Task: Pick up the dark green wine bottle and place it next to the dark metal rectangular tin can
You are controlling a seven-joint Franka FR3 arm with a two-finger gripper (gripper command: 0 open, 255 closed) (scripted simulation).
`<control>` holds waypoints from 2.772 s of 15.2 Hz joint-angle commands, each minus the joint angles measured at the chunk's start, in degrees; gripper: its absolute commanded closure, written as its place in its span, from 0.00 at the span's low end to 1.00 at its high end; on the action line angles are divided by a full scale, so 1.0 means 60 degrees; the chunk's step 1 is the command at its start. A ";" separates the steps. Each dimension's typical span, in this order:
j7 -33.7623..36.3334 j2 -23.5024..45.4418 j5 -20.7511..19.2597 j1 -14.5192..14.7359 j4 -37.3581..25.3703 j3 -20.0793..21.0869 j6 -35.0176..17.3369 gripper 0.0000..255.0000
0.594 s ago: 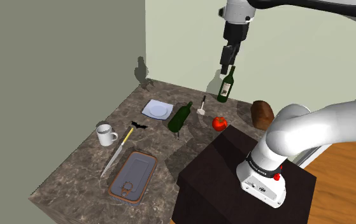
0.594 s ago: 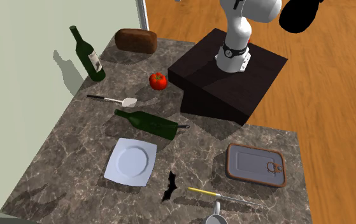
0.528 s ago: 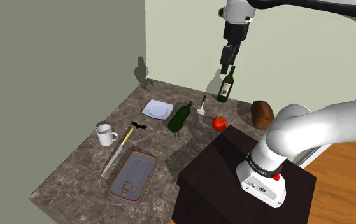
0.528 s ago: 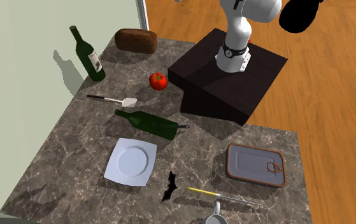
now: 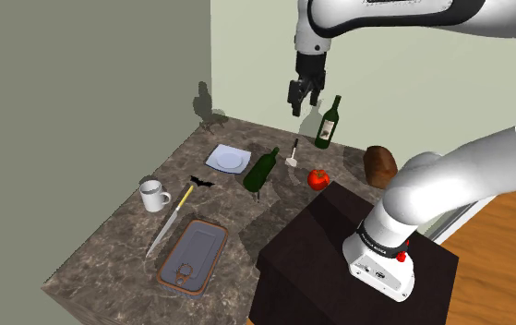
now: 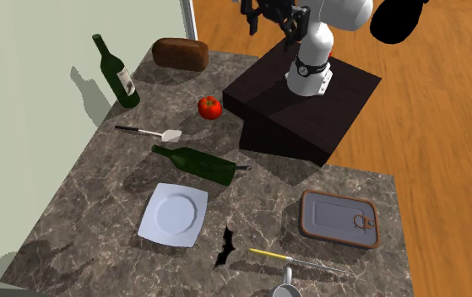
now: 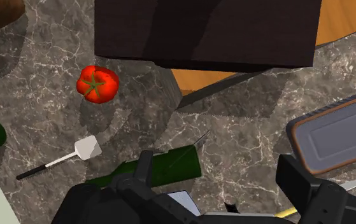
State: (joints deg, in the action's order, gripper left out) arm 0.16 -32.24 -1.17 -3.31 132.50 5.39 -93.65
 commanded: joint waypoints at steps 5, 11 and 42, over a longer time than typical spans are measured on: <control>0.1442 0.2089 0.0126 -0.0480 -0.0402 0.0108 -0.1362 0.00; 0.2691 0.4191 0.0168 -0.0885 -0.1155 -0.0006 -0.2413 0.00; 0.6732 1.3977 0.2070 -0.2859 -0.7982 -0.1515 -0.4262 0.00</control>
State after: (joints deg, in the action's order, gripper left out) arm 40.12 50.61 10.95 -20.35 85.30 -3.70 -118.94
